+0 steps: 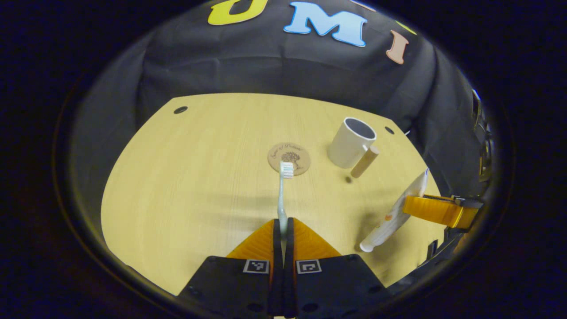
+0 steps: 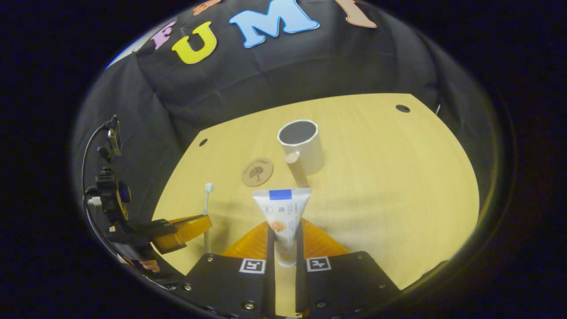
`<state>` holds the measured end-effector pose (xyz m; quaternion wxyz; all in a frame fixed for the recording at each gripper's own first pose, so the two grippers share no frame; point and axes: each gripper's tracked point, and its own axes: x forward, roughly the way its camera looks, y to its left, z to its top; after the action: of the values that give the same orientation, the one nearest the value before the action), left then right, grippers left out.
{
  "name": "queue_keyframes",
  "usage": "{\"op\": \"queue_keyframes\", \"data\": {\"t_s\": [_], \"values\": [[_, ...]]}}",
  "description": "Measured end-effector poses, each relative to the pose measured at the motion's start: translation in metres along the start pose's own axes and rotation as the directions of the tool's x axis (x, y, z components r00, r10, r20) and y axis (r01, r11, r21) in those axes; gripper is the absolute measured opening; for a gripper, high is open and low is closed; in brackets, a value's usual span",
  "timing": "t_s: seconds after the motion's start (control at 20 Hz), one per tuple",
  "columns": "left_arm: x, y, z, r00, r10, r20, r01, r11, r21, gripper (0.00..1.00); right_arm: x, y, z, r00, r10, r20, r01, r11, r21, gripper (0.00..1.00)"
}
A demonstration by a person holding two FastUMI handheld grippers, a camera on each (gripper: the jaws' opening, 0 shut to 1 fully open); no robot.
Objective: Put the toothbrush and toothpaste on the desktop into the cup, then pick up the cup and place it on the coaster on the desktop.
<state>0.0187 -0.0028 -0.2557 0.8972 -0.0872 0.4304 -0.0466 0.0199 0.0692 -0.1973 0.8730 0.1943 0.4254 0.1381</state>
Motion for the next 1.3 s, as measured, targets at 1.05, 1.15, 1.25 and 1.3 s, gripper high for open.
{"op": "queue_keyframes", "data": {"t_s": [1.05, 1.15, 1.25, 1.3], "values": [[-0.009, -0.046, 0.156, 0.894, -0.150, 0.423, 0.138, 0.989, 0.057, 0.07, -0.014, 0.034, 0.168, 0.921, 0.034, 0.388, -0.007, 0.997, -0.071, 0.19], [-0.016, -0.049, 0.170, 0.869, -0.162, 0.467, 0.152, 0.987, 0.058, 0.08, -0.015, 0.030, 0.179, 0.905, 0.017, 0.426, 0.029, 0.994, -0.101, 0.18], [-0.026, -0.052, 0.187, 0.839, -0.171, 0.517, 0.157, 0.985, 0.071, 0.08, -0.009, 0.029, 0.192, 0.888, 0.002, 0.459, 0.067, 0.989, -0.134, 0.18], [-0.032, -0.053, 0.196, 0.815, -0.174, 0.552, 0.158, 0.984, 0.077, 0.08, -0.008, 0.028, 0.197, 0.880, -0.005, 0.476, 0.085, 0.985, -0.147, 0.18]]}}
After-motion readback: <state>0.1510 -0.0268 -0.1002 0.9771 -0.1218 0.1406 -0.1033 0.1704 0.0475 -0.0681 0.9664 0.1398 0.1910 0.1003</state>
